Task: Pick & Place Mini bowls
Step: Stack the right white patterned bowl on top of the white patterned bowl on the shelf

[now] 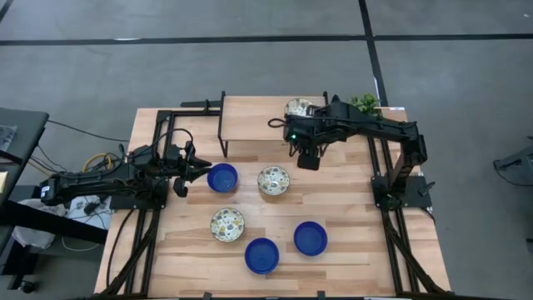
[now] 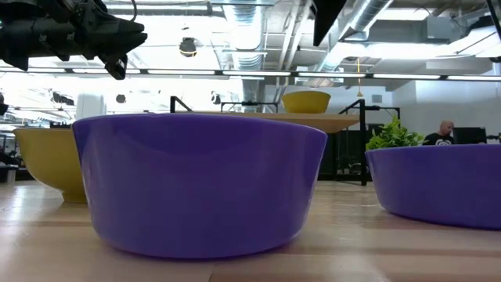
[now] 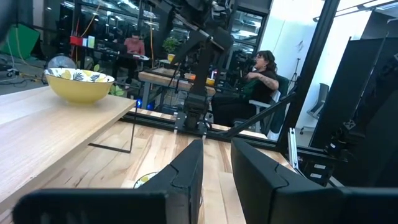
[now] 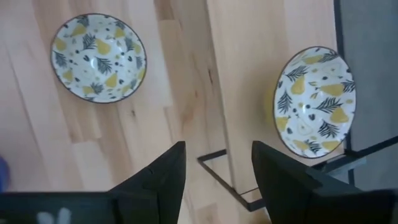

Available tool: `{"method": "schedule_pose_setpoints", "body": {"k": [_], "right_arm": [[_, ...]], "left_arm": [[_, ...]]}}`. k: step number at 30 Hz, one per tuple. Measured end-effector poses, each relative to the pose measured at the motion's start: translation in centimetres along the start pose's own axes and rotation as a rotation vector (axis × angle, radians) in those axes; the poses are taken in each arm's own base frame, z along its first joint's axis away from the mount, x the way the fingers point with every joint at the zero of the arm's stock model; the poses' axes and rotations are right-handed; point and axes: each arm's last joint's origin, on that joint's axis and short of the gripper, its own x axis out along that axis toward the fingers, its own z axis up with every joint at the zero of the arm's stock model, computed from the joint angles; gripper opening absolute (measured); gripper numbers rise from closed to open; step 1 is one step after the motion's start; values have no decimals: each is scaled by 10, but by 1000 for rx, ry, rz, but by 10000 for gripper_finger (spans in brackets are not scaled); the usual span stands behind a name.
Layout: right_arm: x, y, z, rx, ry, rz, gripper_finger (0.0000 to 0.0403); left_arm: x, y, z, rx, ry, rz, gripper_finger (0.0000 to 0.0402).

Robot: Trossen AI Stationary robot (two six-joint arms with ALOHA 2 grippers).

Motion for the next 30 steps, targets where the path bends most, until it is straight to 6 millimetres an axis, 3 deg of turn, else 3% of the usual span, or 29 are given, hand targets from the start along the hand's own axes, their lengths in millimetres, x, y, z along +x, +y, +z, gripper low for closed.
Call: {"method": "schedule_pose_setpoints", "body": {"k": [15, 30], "right_arm": [[-1, 3, 5, 29, -50, 2, 169], [-10, -1, 42, 165, -431, 0, 169]], "left_arm": [[0, 0, 0, 1, -4, -1, 82], [0, 0, 2, 4, -17, -3, 82]]}}
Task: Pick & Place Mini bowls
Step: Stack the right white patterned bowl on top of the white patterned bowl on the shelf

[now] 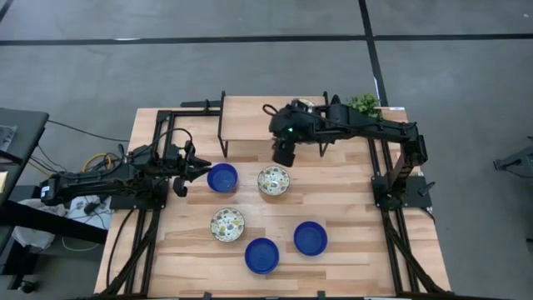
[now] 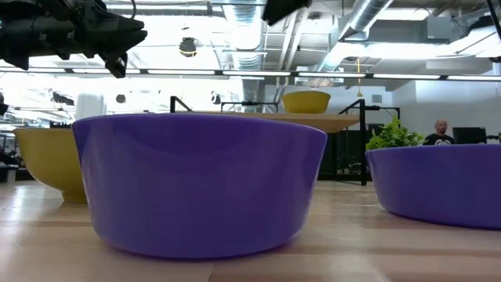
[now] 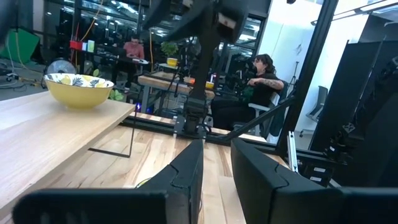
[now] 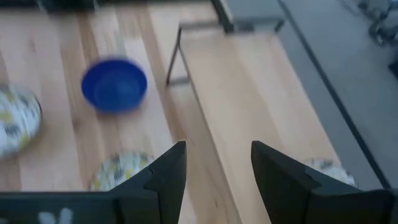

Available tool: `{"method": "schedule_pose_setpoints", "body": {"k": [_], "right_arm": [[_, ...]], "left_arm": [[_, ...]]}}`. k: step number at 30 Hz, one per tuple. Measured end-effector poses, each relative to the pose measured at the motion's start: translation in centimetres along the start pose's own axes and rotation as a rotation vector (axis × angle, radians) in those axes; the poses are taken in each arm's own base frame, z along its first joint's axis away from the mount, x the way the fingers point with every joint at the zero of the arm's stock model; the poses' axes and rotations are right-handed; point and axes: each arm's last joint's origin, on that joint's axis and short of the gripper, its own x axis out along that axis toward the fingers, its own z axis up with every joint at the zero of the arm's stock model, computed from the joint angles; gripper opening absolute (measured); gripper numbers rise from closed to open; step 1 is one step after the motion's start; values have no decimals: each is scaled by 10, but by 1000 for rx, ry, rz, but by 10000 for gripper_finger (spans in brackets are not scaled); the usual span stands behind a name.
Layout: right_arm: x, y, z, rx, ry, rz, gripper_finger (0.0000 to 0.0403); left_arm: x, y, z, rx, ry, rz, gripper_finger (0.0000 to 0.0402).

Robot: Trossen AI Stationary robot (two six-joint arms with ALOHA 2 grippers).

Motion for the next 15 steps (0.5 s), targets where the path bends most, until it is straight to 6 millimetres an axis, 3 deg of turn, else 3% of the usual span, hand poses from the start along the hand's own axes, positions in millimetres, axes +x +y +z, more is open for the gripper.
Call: {"method": "schedule_pose_setpoints", "body": {"k": [15], "right_arm": [[-4, -1, 30, 108, -304, 1, 169]], "left_arm": [[0, 0, 1, 2, -8, -2, 82]]}}
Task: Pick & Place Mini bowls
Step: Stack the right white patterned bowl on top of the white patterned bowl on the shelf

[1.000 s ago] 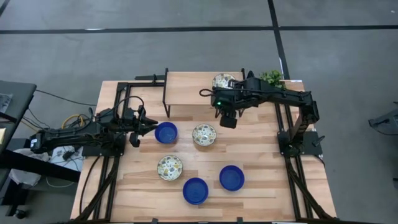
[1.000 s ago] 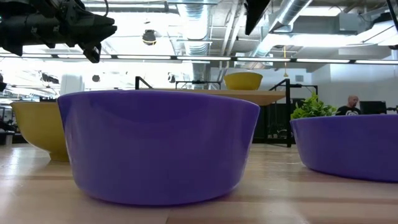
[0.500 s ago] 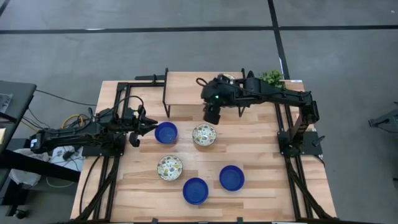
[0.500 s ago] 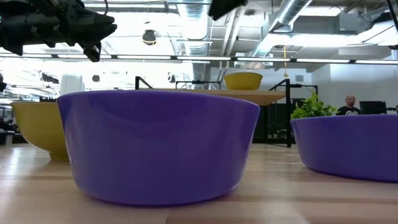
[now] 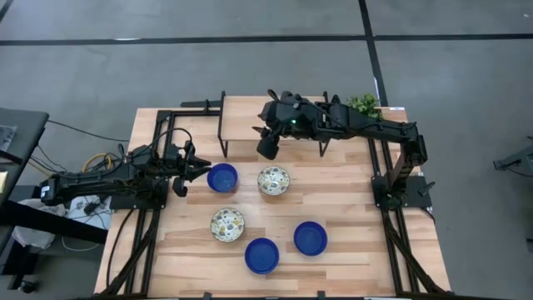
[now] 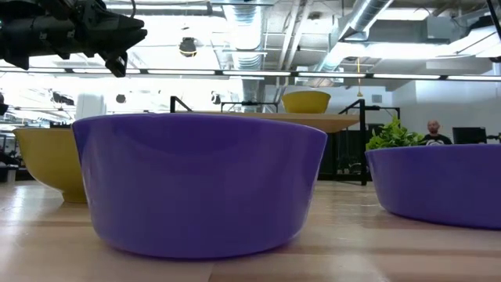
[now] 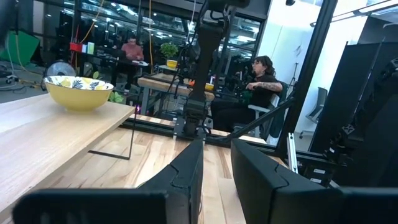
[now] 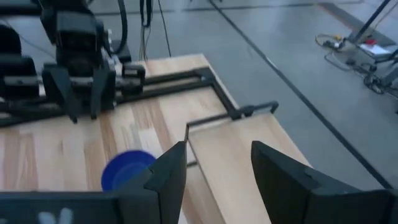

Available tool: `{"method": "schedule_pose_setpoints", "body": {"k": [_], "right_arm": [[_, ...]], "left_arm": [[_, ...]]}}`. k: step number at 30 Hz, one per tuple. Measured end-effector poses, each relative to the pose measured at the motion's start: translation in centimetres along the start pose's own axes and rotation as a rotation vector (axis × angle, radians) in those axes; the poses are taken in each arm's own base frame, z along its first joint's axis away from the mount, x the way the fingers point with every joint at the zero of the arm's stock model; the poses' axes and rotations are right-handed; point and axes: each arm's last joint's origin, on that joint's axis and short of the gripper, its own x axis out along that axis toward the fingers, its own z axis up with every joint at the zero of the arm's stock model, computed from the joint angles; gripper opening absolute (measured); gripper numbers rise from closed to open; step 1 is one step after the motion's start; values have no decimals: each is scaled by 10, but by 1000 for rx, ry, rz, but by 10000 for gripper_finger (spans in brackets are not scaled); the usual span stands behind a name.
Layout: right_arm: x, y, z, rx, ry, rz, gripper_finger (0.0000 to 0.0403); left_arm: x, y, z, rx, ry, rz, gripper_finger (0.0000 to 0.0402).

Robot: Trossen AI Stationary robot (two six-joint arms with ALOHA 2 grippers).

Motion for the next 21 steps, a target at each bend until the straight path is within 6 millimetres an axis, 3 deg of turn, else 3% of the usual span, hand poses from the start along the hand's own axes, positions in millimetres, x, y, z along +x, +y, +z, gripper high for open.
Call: {"method": "schedule_pose_setpoints", "body": {"k": [4, 6, 10, 17, 21], "right_arm": [[-1, 4, 5, 85, -47, 38, 169], [-3, 11, 3, 81, -24, 138, 169], [-6, 43, -13, 2, 113, 337, 168], [-21, 93, -40, -55, 331, 406, 168], [-32, 107, -57, -56, 490, 395, 168]], "left_arm": [[0, 0, 0, 0, -1, 0, 82], [0, 0, 0, 0, -1, -1, 82], [0, 0, 0, 1, -5, -1, 82], [0, 0, 1, 2, -7, -1, 82], [0, 0, 1, 2, -7, -1, 82]]}}
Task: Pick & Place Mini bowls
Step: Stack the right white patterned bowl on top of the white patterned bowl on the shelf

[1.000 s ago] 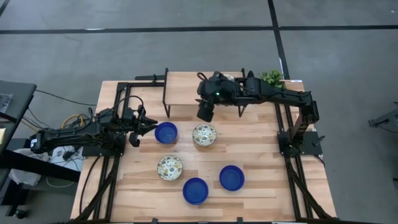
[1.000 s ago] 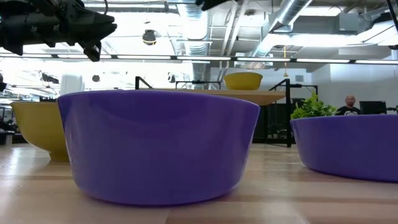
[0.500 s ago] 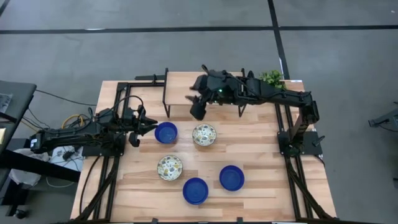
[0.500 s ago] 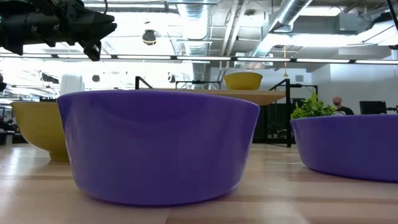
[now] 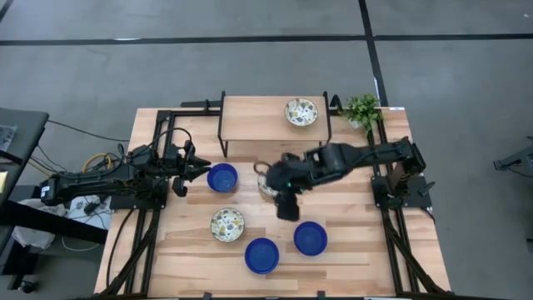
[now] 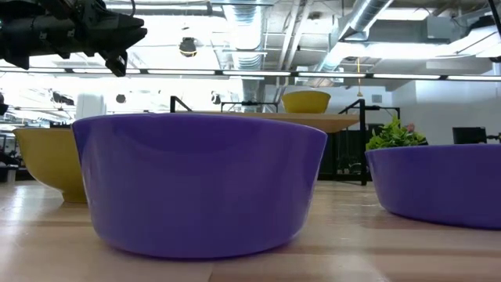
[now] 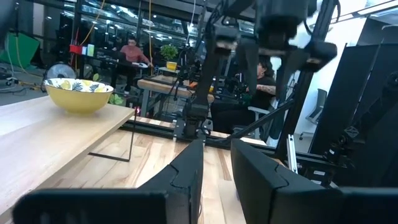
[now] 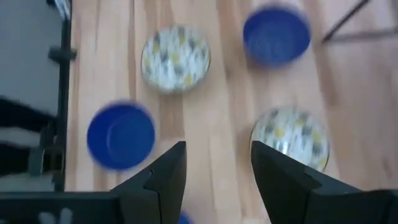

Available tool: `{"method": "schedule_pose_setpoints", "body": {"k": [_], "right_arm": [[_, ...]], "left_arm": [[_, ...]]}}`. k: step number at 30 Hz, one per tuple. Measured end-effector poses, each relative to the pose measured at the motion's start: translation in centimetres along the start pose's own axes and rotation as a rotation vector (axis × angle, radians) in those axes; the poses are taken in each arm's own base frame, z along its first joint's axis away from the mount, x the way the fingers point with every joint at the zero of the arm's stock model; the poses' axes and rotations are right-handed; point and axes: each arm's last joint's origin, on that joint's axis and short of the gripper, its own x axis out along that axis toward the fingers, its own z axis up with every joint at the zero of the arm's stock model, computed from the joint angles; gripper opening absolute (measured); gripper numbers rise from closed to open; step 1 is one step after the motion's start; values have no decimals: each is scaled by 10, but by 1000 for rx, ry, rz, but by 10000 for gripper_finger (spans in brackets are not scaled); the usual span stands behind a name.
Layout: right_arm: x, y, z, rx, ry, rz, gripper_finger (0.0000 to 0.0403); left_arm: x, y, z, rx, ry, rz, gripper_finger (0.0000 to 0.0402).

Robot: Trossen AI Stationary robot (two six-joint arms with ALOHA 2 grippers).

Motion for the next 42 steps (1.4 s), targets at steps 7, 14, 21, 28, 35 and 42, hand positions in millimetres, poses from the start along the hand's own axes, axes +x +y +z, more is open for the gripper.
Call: {"method": "schedule_pose_setpoints", "body": {"k": [7, 14, 21, 28, 35, 42], "right_arm": [[13, 1, -11, 9, 152, -49, 168], [57, -9, -7, -64, 255, -92, 168], [112, -17, -15, -181, 456, -111, 168], [143, -21, -21, -243, 545, -100, 169], [147, -23, -14, -287, 472, -87, 169], [149, -29, -6, -310, 393, -80, 169]], "left_arm": [[0, 0, 0, 0, 0, 0, 82], [0, 0, 0, 1, -4, -1, 82], [0, 0, 1, 2, -6, -2, 82], [0, 0, 1, 2, -7, -2, 82], [0, 0, 1, 2, -8, -2, 82], [0, 0, 1, 3, -11, -3, 82]]}}
